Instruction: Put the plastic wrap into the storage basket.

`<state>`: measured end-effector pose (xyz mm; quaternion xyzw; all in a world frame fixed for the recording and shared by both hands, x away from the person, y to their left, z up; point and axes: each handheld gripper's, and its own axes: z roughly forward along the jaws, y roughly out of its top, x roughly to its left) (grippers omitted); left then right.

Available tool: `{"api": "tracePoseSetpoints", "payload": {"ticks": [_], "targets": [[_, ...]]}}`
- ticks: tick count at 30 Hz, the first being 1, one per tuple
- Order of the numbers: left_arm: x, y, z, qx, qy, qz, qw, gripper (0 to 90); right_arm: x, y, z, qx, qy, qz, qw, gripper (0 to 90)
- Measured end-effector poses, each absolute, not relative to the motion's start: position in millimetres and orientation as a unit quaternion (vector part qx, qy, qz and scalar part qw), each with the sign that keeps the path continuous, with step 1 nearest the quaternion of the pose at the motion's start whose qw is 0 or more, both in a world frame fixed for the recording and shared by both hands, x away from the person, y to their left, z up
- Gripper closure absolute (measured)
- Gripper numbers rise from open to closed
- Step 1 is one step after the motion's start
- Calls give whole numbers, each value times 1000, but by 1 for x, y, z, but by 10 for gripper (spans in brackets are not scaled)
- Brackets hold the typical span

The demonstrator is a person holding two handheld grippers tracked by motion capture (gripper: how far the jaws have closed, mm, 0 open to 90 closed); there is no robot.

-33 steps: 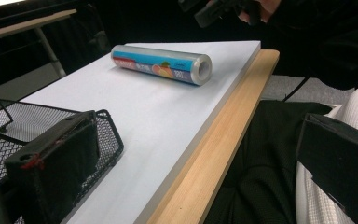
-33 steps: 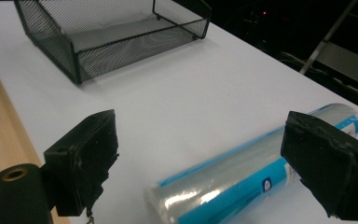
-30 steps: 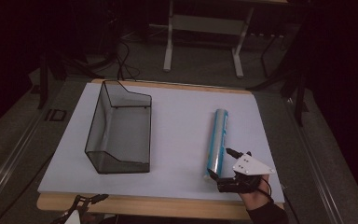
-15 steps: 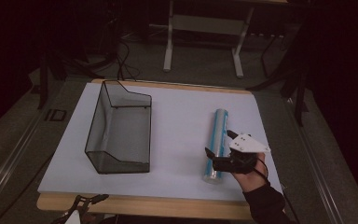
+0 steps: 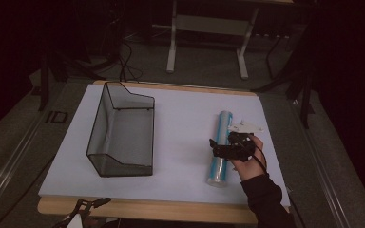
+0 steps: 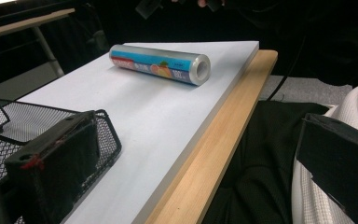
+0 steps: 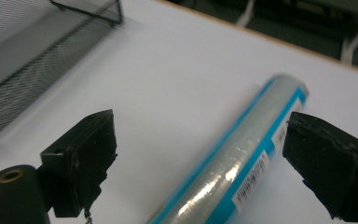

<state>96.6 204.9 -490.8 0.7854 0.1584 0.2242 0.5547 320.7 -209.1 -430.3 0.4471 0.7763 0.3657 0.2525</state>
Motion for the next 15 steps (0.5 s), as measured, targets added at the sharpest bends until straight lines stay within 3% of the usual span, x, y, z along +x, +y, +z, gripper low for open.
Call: {"api": "tracePoseSetpoints", "payload": {"ticks": [15], "targets": [[97,205,-491,785,160,222,556,1,366,-218,-456,580,725,303,216,125]]}}
